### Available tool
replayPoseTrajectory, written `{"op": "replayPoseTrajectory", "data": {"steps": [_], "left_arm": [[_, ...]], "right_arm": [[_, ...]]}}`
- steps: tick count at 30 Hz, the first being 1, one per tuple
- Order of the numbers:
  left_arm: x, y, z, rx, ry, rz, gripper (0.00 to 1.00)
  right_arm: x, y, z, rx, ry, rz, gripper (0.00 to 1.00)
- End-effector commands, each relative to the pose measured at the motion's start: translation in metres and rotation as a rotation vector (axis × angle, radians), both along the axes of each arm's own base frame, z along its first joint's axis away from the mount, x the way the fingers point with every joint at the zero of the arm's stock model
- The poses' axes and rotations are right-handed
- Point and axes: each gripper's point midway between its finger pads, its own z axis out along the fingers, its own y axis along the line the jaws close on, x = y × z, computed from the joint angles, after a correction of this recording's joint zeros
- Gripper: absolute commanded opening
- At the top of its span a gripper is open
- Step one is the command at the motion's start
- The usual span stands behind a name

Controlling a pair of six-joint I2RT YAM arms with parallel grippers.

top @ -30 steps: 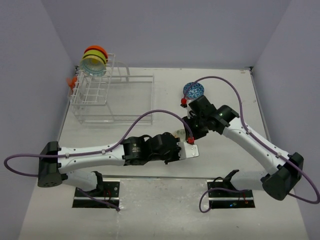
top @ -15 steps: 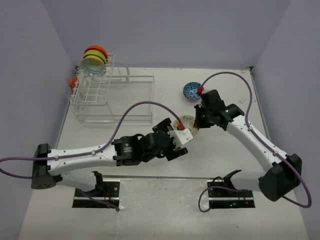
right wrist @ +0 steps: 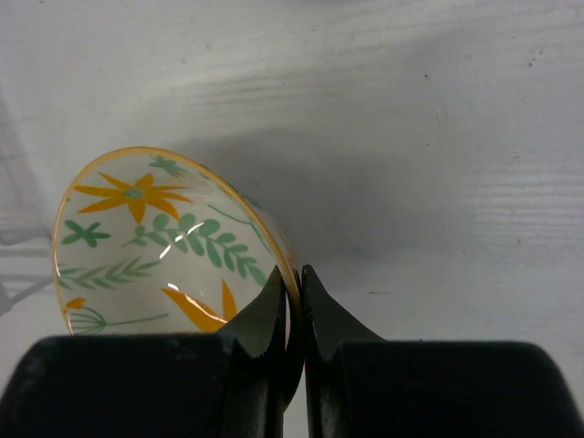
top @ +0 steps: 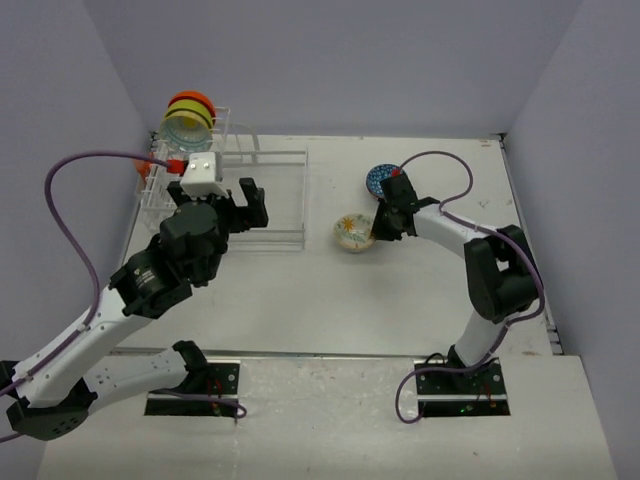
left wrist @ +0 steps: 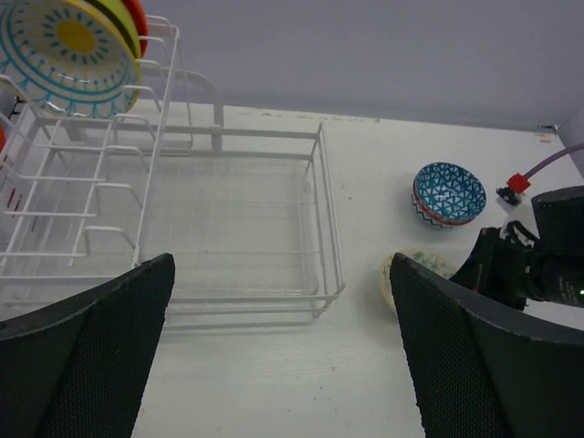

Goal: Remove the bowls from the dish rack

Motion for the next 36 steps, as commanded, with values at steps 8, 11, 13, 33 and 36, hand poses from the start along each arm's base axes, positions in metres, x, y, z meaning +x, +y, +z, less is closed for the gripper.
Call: {"op": "replayPoseTrajectory", "data": {"steps": [8, 11, 13, 33, 36], "left_arm": [[-0.027, 0.074, 0.045, -0.124, -0.048, 0.250, 1.00], [-0.018, 0.074, 0.065, -0.101, -0.067, 0.289, 1.00], [-0.014, 0.074, 0.086, -0.126, -0.097, 0.291, 1.00], [0.138, 0.138, 0.070, -0.990, -0.056, -0.062, 1.00], [0.139, 0.143, 0.057, -1.071, -0.056, -0.029, 1.00]], "right_arm": [[0.029, 0.009, -0.003, 0.083, -0.097, -0.104, 0.09], [0.025, 0.006, 0.002, 0.088, -0.119, -0.111, 0.21], [0.023, 0.007, 0.007, 0.098, -0.128, -0.105, 0.30], [-0.099, 0.002, 0.196, 0.391, -0.540, 0.180, 0.99], [-0.126, 0.001, 0.207, 0.441, -0.593, 0.236, 0.99]]}}
